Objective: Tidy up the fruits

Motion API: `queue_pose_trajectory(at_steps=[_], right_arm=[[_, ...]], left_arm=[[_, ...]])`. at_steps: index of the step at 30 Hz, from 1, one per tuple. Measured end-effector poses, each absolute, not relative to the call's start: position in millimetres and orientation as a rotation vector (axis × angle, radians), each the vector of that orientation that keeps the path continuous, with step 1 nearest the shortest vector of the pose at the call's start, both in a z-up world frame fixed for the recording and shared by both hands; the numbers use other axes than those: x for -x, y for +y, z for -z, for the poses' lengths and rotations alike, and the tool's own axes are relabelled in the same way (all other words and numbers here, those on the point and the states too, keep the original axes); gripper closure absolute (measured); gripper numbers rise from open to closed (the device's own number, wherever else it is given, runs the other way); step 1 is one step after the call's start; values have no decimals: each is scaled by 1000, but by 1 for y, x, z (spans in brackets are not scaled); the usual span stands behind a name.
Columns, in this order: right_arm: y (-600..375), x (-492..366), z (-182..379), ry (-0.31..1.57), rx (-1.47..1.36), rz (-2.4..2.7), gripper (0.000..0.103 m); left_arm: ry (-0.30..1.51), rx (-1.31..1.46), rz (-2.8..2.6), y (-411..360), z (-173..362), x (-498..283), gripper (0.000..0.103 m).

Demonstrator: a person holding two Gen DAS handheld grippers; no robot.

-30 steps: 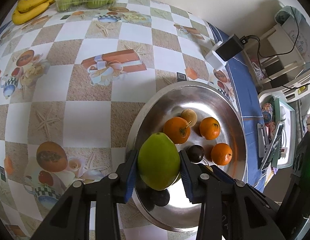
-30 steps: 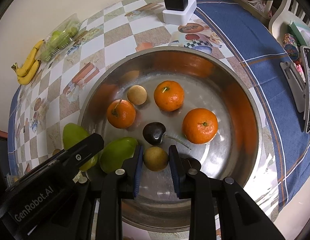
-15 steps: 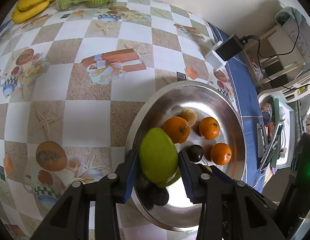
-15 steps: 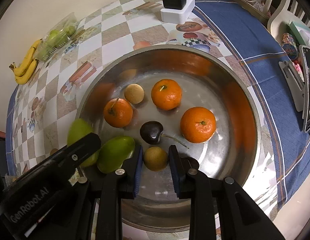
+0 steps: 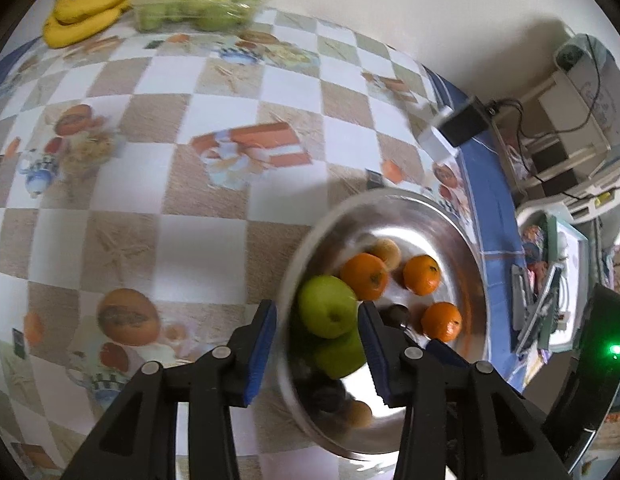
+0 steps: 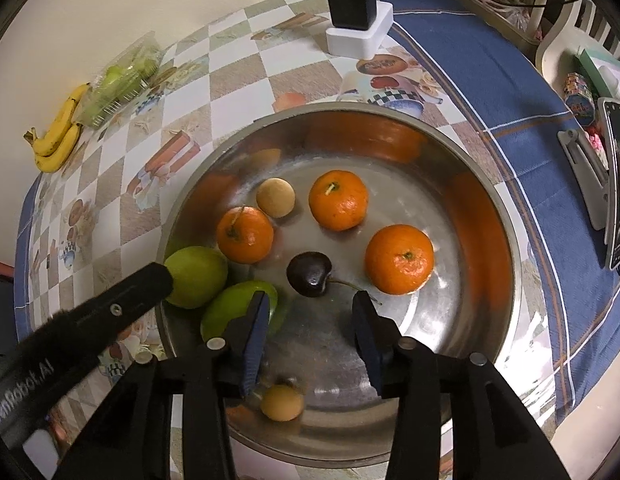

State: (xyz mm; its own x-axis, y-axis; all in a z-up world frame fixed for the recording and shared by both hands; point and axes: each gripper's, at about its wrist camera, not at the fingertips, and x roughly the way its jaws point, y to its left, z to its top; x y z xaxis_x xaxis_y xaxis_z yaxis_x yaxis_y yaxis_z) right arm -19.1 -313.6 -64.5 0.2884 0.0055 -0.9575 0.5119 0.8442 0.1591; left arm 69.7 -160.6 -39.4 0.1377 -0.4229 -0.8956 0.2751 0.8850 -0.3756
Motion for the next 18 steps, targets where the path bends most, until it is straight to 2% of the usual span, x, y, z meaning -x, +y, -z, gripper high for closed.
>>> queue_pose_trajectory(at_steps=[2, 6, 8, 15, 18], right_arm=[[-313, 19, 63, 1234, -488, 349, 47], [-309, 17, 60, 1214, -480, 328, 38], [-307, 17, 59, 1208, -477, 317, 28], [-303, 13, 61, 1205, -454, 301, 27], [-298, 11, 60, 1199, -418, 295, 27]], left_arm=[[1315, 101, 459, -153, 37, -71, 52], [1282, 47, 359, -139, 38, -76, 40], [1279, 36, 317, -129, 41, -81, 35], [1252, -30, 133, -94, 50, -91, 12], [1220, -85, 88, -90, 48, -92, 11]])
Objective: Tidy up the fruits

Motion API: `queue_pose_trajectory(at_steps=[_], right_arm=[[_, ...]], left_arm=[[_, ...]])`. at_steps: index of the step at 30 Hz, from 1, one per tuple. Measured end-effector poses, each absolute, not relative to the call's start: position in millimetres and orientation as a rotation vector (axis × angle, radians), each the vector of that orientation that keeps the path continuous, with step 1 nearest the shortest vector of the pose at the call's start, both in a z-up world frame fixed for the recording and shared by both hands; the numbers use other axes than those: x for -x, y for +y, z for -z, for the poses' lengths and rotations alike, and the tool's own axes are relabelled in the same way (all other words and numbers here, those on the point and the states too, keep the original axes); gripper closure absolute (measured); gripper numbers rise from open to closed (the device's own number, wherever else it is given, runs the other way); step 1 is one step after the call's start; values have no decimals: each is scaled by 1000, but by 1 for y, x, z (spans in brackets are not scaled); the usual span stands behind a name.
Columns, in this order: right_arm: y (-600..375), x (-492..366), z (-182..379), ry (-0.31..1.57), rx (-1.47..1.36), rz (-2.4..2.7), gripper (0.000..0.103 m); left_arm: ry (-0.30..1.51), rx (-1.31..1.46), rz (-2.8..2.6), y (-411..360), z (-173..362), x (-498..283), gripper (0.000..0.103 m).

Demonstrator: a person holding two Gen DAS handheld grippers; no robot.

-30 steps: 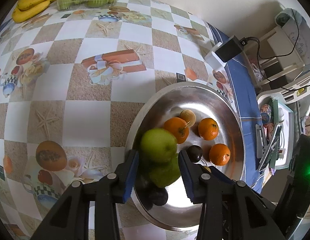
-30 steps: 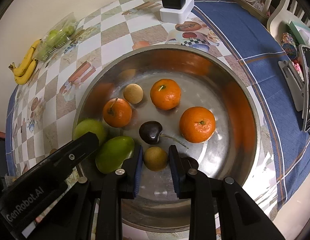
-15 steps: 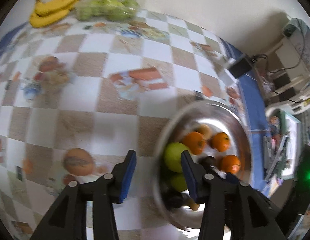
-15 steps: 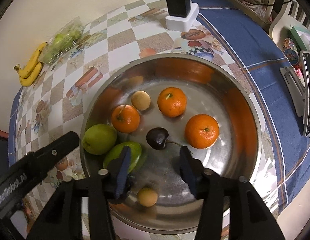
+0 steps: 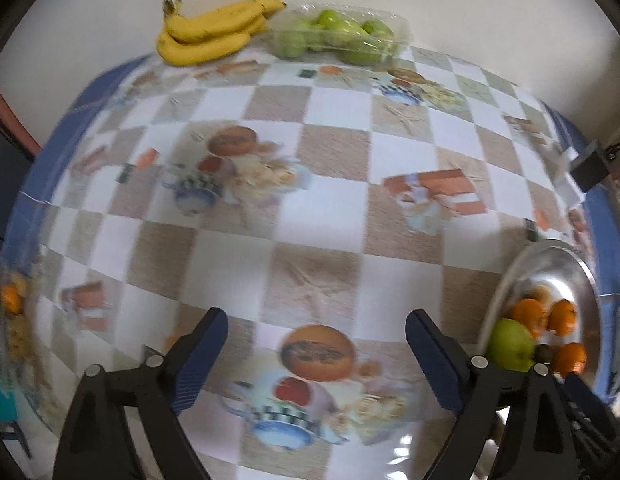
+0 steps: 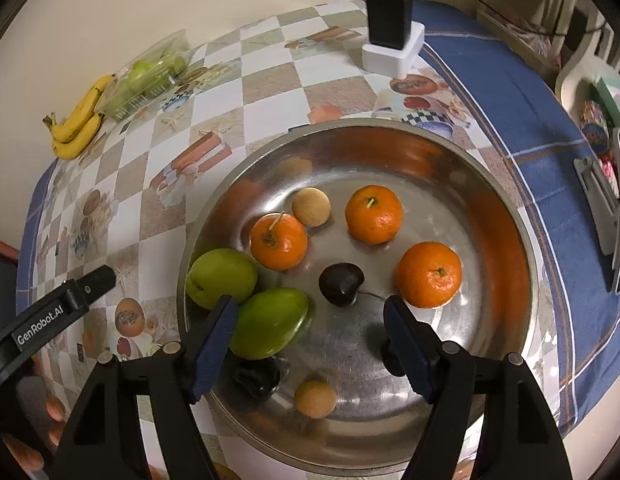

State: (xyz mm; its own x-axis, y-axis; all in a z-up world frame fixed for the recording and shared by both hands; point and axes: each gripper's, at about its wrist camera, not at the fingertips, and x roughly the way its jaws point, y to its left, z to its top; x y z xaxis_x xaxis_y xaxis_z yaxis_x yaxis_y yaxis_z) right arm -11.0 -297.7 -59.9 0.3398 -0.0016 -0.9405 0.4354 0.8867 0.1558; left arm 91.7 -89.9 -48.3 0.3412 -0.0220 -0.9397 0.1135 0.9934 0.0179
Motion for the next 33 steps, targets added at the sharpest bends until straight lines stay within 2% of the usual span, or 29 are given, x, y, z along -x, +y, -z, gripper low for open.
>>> queue_pose_trajectory(at_steps=[8, 16, 24, 33], right_arm=[[-293, 9, 59, 1186, -384, 295, 27], [-286, 7, 57, 1196, -357, 311, 27], [-266, 27, 34, 1192, -302, 290, 27], [-253, 66, 8, 1164, -271, 312, 27]], left_arm=[[1193, -174, 27, -85, 43, -89, 10], [1301, -144, -3, -58, 49, -77, 11], [1334, -107, -46, -25, 38, -54, 11], [1288, -123, -14, -15, 21, -14, 11]])
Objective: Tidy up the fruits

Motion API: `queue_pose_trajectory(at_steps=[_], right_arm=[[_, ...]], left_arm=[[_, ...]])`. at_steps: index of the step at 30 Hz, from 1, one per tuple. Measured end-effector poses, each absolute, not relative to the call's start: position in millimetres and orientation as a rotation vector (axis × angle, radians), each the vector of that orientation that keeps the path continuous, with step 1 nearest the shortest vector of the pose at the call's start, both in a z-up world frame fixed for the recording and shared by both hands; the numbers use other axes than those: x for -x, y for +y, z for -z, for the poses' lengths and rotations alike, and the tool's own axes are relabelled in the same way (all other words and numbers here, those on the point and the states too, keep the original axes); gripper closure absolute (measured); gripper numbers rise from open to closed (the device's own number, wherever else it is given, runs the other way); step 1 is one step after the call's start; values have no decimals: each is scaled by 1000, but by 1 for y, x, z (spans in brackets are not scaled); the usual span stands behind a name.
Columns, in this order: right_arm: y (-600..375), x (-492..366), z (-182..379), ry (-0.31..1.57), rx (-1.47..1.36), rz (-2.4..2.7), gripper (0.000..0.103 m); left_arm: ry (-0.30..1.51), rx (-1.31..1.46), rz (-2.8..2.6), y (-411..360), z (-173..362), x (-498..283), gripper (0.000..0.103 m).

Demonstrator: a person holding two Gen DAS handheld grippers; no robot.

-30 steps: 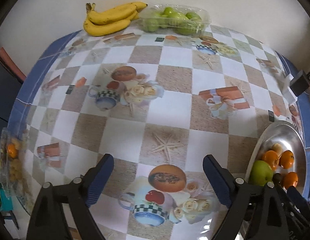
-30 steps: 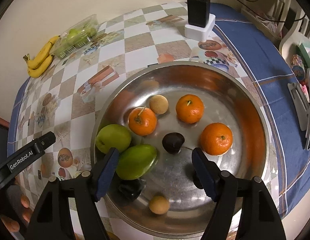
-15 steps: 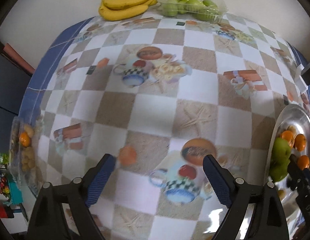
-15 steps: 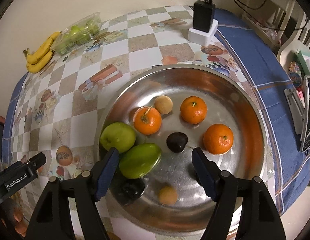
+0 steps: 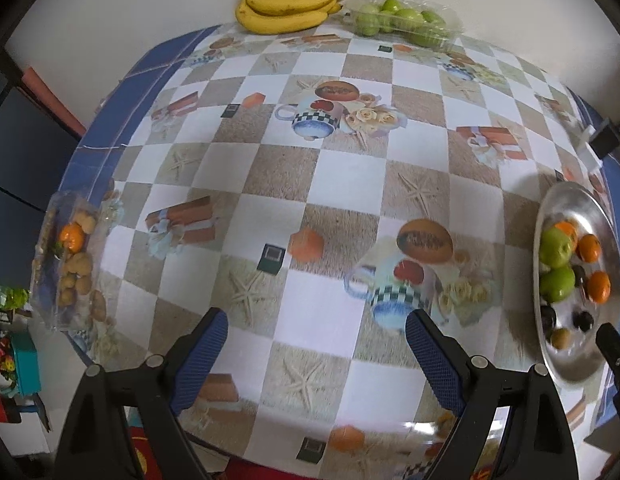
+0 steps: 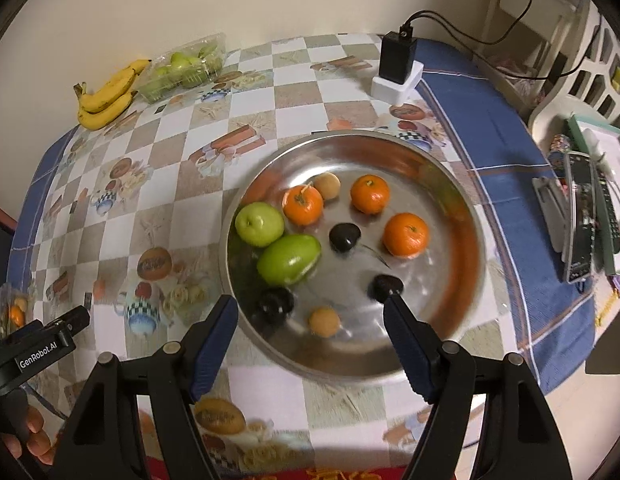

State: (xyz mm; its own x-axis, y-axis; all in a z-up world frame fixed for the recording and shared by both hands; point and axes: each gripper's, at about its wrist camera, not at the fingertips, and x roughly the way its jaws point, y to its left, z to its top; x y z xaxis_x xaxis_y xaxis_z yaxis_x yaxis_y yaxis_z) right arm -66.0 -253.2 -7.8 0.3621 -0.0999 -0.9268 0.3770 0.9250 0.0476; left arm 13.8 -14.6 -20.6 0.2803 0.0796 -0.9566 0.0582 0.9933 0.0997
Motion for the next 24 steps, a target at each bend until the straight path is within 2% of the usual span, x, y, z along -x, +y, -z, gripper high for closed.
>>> queue_pose_trajectory(at_steps=[15, 24], right_arm=[[-243, 105, 0, 1099, -228, 342, 27], [-242, 112, -6, 1054, -224, 348, 27]], left_arm=[[1212, -153, 57, -24, 8, 32, 11], [1213, -75, 91, -20, 9, 36, 11]])
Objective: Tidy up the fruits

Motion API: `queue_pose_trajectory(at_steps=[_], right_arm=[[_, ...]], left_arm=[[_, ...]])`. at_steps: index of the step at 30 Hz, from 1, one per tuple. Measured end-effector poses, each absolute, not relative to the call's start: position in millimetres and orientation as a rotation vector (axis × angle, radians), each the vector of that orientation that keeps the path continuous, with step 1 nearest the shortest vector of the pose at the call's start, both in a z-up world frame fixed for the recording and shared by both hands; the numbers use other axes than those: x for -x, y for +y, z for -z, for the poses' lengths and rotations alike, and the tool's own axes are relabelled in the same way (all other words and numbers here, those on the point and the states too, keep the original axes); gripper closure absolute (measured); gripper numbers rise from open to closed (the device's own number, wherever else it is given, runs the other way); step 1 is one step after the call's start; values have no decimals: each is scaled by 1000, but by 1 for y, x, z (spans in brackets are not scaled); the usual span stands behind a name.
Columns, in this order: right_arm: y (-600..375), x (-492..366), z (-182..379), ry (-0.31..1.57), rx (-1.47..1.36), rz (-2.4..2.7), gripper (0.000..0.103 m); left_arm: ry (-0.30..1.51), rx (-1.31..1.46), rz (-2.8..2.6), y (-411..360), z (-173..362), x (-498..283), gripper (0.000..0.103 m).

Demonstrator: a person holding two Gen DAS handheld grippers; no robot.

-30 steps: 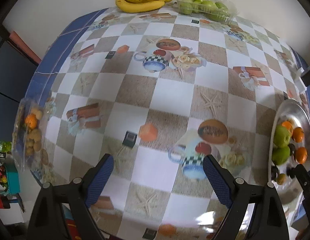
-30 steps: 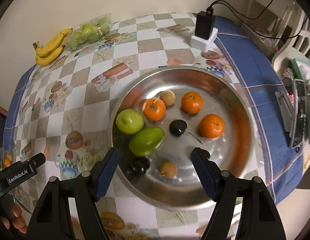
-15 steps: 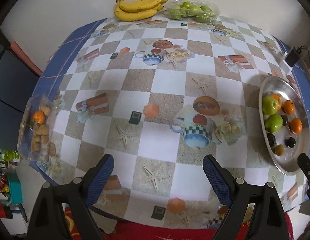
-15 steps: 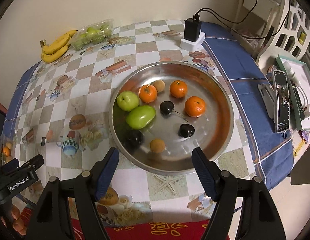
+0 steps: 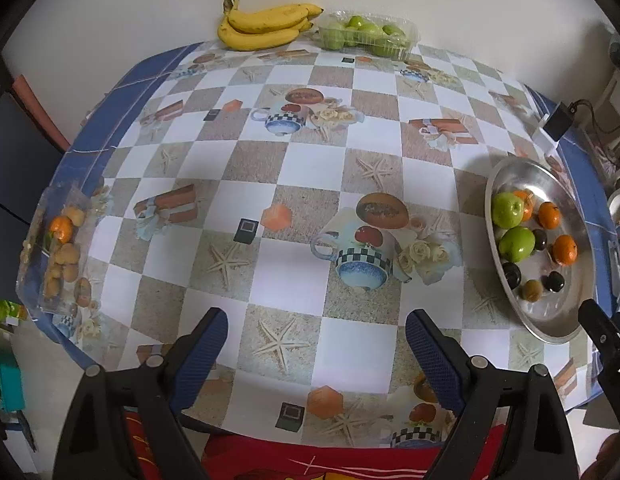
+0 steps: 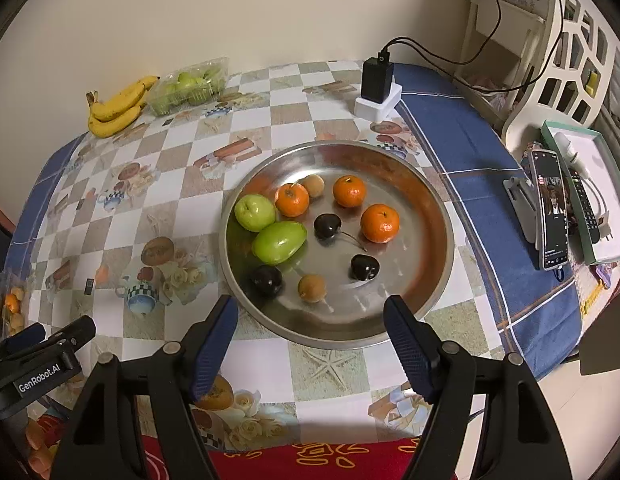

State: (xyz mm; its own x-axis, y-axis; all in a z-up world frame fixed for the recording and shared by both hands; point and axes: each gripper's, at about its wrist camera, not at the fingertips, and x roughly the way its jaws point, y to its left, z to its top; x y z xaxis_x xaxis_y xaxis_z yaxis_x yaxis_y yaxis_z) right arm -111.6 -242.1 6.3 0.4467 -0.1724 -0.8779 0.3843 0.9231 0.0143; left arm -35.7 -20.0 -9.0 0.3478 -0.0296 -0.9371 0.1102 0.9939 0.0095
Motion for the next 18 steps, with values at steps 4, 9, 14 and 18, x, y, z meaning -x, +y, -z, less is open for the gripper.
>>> queue_pose_trajectory(at_steps=[4, 9, 14, 18], right_arm=[[-241, 113, -7, 1049, -218, 348, 27], [-242, 112, -3, 1066, -228, 352, 27], [-243, 112, -2, 1067, -229, 353, 27], [-242, 111, -2, 1067, -221, 351, 27]], left_arm=[[1205, -58, 99, -19, 8, 36, 11], [1208, -24, 105, -15, 8, 37, 11], [1201, -27, 109, -16, 7, 38, 11], [1199, -38, 111, -19, 7, 39, 10]])
